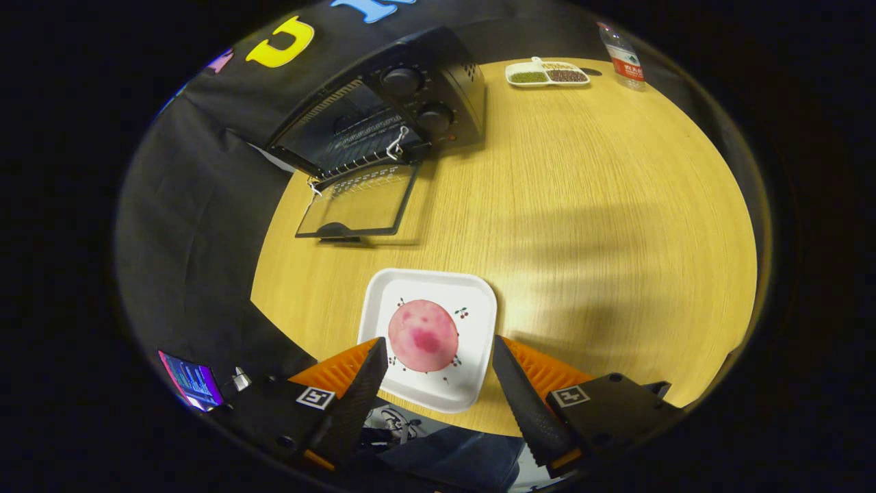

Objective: Open the toaster oven, put the food inside, and close the toaster oven door.

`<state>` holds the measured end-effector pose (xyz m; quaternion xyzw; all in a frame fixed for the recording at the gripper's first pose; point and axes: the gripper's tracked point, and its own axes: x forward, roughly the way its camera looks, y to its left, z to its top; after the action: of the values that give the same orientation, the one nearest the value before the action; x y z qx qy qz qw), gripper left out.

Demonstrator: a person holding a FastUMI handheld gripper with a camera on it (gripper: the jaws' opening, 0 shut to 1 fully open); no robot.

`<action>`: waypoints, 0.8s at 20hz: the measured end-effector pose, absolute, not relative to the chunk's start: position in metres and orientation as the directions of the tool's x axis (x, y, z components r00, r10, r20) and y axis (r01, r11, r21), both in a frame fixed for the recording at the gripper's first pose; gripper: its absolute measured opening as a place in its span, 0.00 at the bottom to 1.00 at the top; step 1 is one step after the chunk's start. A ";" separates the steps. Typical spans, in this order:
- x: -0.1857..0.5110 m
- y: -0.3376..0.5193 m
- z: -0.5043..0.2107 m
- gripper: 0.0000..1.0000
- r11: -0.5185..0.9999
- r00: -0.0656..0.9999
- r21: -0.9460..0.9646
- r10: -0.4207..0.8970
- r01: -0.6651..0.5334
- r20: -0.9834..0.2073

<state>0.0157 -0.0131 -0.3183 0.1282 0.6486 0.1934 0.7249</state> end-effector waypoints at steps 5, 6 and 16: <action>0.010 -0.013 -0.334 0.95 0.887 0.017 0.454 0.457 -0.085 -0.890; 0.011 -0.012 -0.337 0.95 0.888 0.012 0.453 0.456 -0.082 -0.890; 0.008 -0.029 -0.352 0.35 0.923 -0.034 0.384 0.382 -0.042 -0.923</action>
<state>0.0082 -0.0292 -0.3517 0.1213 0.7020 0.1549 0.6844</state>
